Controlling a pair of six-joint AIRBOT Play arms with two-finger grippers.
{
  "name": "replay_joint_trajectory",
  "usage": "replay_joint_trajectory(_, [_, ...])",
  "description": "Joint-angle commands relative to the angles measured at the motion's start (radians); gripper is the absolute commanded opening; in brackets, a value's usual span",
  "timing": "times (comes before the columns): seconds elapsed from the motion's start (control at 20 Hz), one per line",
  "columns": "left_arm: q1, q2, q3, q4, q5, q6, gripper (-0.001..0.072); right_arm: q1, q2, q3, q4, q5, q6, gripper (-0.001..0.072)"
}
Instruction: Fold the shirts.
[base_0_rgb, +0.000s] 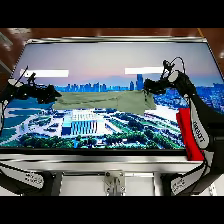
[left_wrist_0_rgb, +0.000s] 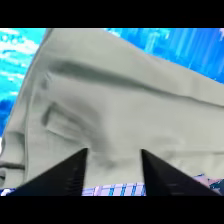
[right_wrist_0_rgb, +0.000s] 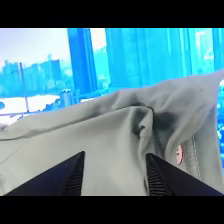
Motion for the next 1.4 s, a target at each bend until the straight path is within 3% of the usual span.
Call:
replay_joint_trajectory(0.0, [0.012,-0.037,0.029,0.004,-0.025,-0.013,0.0507,-0.017,-0.009,0.016,-0.029,0.005,-0.095,0.0603])
replay_joint_trajectory(0.05, [0.026,-0.034,0.048,0.006,-0.055,-0.014,0.0507,-0.034,0.012,0.016,-0.082,0.042,-0.104,0.0671])
replay_joint_trajectory(0.15, [0.058,-0.029,0.105,0.004,-0.149,-0.014,0.0506,-0.093,0.034,0.016,-0.156,0.152,-0.103,0.0677])
replay_joint_trajectory(0.35, [0.062,0.011,0.149,0.004,-0.276,-0.014,0.0503,-0.200,-0.023,0.015,0.056,0.341,-0.154,0.0680])
replay_joint_trajectory(0.8, [-0.067,0.124,0.149,-0.002,-0.315,-0.011,0.0501,-0.164,-0.190,0.015,0.347,0.288,-0.141,0.0678])
replay_joint_trajectory(0.85, [-0.085,0.126,0.149,-0.015,-0.314,-0.010,0.0501,-0.161,-0.191,0.015,0.372,0.288,-0.147,0.0552])
replay_joint_trajectory(0.9, [-0.105,0.126,0.149,-0.024,-0.307,-0.011,0.0501,-0.161,-0.190,0.015,0.386,0.286,-0.153,0.0266])
replay_joint_trajectory(0.95, [-0.128,0.126,0.149,-0.029,-0.291,-0.011,0.0495,-0.161,-0.184,0.015,0.408,0.286,-0.153,0.0068])
replay_joint_trajectory(1.0, [-0.151,0.125,0.149,-0.032,-0.268,-0.011,0.0434,-0.167,-0.175,0.016,0.443,0.296,-0.182,0.0061])
replay_joint_trajectory(1.15, [-0.251,0.114,0.148,-0.077,-0.156,-0.010,0.0139,-0.190,-0.089,0.016,0.510,0.328,-0.226,0.0060])
replay_joint_trajectory(1.25, [-0.351,0.086,0.148,-0.104,-0.074,-0.010,0.0058,-0.203,0.002,0.016,0.504,0.375,-0.221,0.0060])
replay_joint_trajectory(1.35, [-0.469,0.034,0.148,-0.109,-0.003,-0.011,0.0042,-0.222,0.099,0.016,0.487,0.451,-0.193,0.0060])
